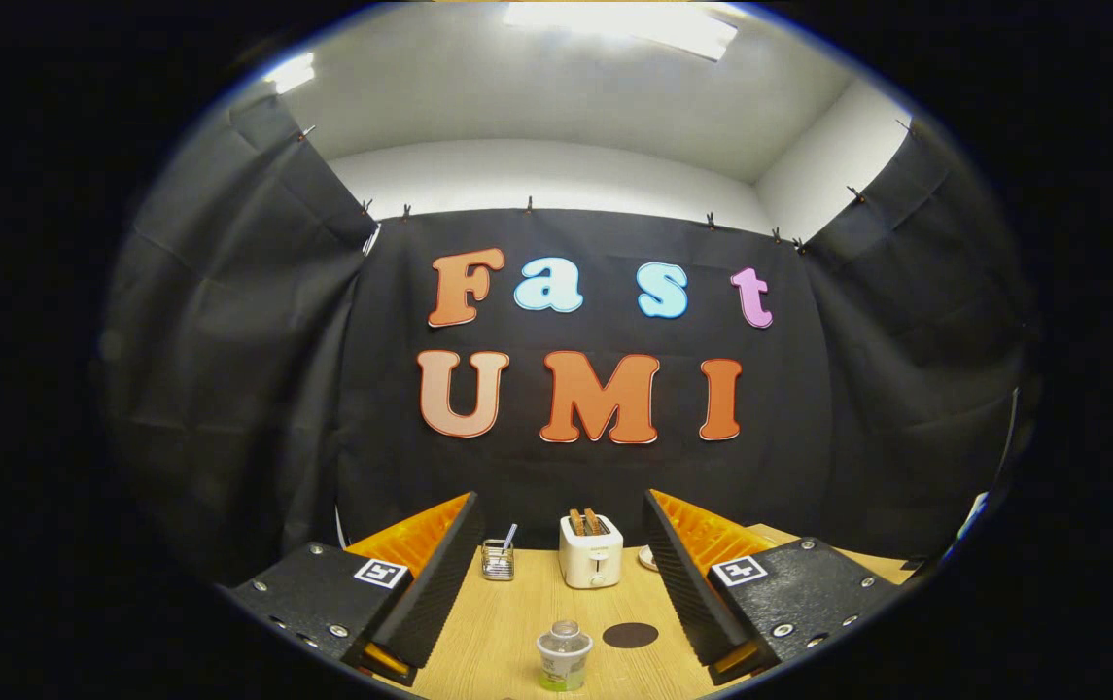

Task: Take the bottle from table, then pour the juice into the cup, finally place the bottle on the coaster

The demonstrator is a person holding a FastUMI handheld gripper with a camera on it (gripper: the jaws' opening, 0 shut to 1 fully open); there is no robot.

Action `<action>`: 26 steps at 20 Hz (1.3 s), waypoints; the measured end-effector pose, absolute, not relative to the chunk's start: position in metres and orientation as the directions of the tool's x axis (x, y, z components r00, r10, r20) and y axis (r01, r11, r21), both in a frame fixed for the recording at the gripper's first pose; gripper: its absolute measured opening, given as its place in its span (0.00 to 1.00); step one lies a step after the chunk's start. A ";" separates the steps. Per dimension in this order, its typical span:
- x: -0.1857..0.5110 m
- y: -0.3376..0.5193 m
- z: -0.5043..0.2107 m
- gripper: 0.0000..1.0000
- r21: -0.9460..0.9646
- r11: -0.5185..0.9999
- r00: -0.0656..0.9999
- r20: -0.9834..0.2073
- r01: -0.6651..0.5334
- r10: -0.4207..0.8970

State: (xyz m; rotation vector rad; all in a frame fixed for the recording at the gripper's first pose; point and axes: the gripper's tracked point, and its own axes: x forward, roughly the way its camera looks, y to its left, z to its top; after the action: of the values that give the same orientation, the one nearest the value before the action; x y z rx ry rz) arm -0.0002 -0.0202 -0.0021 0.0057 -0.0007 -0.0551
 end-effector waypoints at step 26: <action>0.002 -0.020 -0.176 0.98 0.000 0.993 0.980 -0.162 0.116 -0.115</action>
State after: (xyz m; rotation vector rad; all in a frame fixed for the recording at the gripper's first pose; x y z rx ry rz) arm 0.0023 -0.0200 -0.1756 0.0091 0.1630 -0.1161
